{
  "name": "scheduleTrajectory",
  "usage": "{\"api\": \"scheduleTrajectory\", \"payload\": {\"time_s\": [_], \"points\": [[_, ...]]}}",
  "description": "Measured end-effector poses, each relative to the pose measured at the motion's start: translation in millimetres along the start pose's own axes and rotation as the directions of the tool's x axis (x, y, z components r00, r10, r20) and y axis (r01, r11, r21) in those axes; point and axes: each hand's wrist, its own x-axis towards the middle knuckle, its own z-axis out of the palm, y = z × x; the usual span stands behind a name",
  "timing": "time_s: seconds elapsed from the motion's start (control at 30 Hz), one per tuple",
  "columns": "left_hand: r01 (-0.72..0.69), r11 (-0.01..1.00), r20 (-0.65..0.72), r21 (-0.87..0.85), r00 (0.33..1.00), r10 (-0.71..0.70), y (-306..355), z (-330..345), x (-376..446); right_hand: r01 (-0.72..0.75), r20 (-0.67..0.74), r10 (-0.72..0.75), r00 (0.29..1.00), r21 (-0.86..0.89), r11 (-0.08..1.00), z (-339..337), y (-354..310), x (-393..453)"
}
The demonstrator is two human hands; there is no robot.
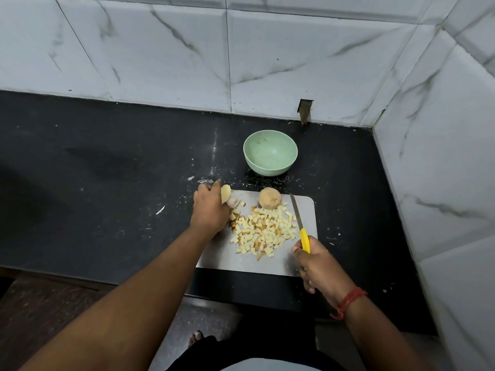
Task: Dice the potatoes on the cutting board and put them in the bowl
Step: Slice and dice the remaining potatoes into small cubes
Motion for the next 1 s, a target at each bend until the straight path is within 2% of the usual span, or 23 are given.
{"api": "scheduleTrajectory", "payload": {"time_s": [0.23, 0.53, 1.0], "points": [[0.008, 1.0, -0.045, 0.009, 0.999, -0.008, 2.3, -0.3, -0.7, -0.005, -0.006, 0.005, 1.0, 0.0, 1.0, -2.1, 2.9, 1.4], [-0.001, 0.997, -0.079, -0.082, 0.997, -0.006, 0.2, 0.7, -5.7, -0.013, 0.001, 0.013, 1.0, -0.025, 1.0, -1.9, 4.6, -1.5], [-0.086, 0.996, -0.102, 0.011, 0.991, 0.086, -5.7, 5.2, -7.0, -0.028, -0.001, 0.028, 1.0, -0.006, 1.0, 0.7, 3.5, -8.8]]}}
